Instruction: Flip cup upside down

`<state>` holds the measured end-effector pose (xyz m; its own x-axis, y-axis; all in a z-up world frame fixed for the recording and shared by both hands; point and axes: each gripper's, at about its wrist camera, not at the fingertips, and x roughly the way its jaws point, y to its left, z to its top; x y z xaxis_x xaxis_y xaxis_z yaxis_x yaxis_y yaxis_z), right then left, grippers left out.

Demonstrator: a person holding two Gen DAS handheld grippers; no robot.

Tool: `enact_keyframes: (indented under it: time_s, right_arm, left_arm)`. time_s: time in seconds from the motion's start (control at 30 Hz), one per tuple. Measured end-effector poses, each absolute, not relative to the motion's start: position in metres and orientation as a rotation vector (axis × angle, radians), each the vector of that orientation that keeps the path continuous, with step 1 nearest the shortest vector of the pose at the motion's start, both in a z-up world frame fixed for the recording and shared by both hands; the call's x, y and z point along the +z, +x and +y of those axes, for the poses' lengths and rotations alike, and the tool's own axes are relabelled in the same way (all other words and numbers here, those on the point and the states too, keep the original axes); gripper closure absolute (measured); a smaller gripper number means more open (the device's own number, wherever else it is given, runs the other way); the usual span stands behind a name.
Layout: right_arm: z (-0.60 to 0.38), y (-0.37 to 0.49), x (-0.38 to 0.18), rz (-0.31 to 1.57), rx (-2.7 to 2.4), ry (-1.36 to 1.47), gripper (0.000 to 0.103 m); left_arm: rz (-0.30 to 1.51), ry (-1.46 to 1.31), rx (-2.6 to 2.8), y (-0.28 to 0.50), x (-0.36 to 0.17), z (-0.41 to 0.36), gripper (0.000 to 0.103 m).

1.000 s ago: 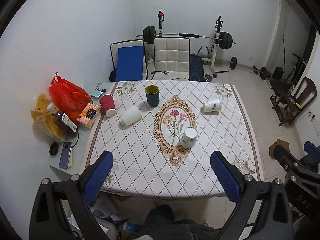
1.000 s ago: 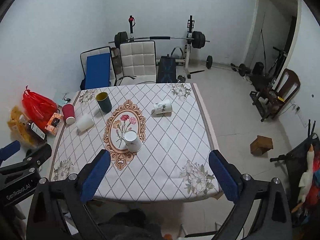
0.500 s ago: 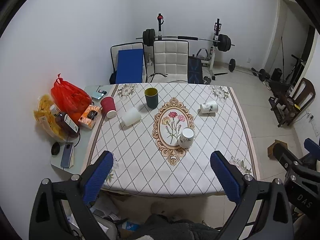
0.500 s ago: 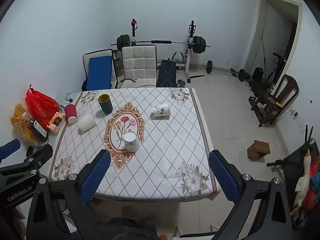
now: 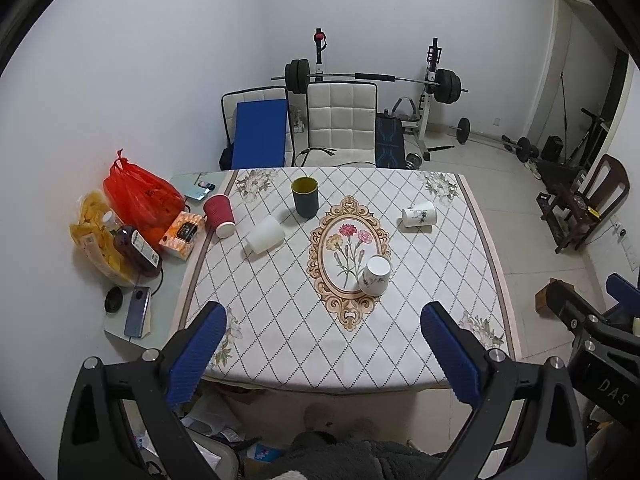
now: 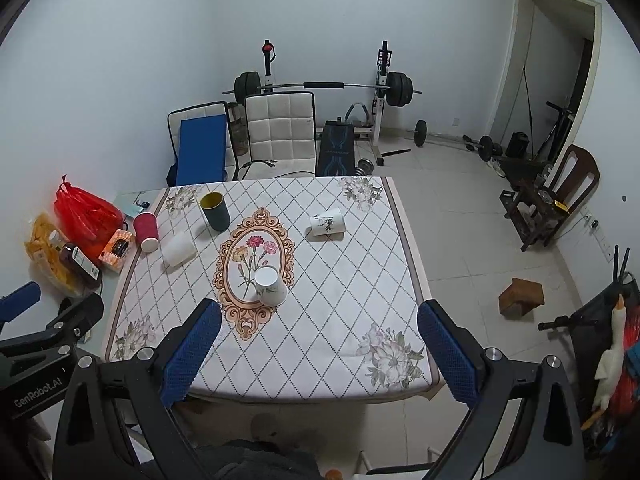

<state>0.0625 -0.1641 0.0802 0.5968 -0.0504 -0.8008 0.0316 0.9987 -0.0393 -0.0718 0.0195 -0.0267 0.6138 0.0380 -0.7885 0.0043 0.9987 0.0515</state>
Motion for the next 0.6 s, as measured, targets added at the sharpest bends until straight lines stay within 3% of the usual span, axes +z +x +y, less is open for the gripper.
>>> enact_keyframes:
  time_s: [0.6]
  right_arm:
    - [-0.153, 0.047, 0.084, 0.925, -0.020, -0.022, 0.003]
  left_arm:
    - [0.873, 0.039, 0.053, -0.089, -0.024, 0.030, 0.000]
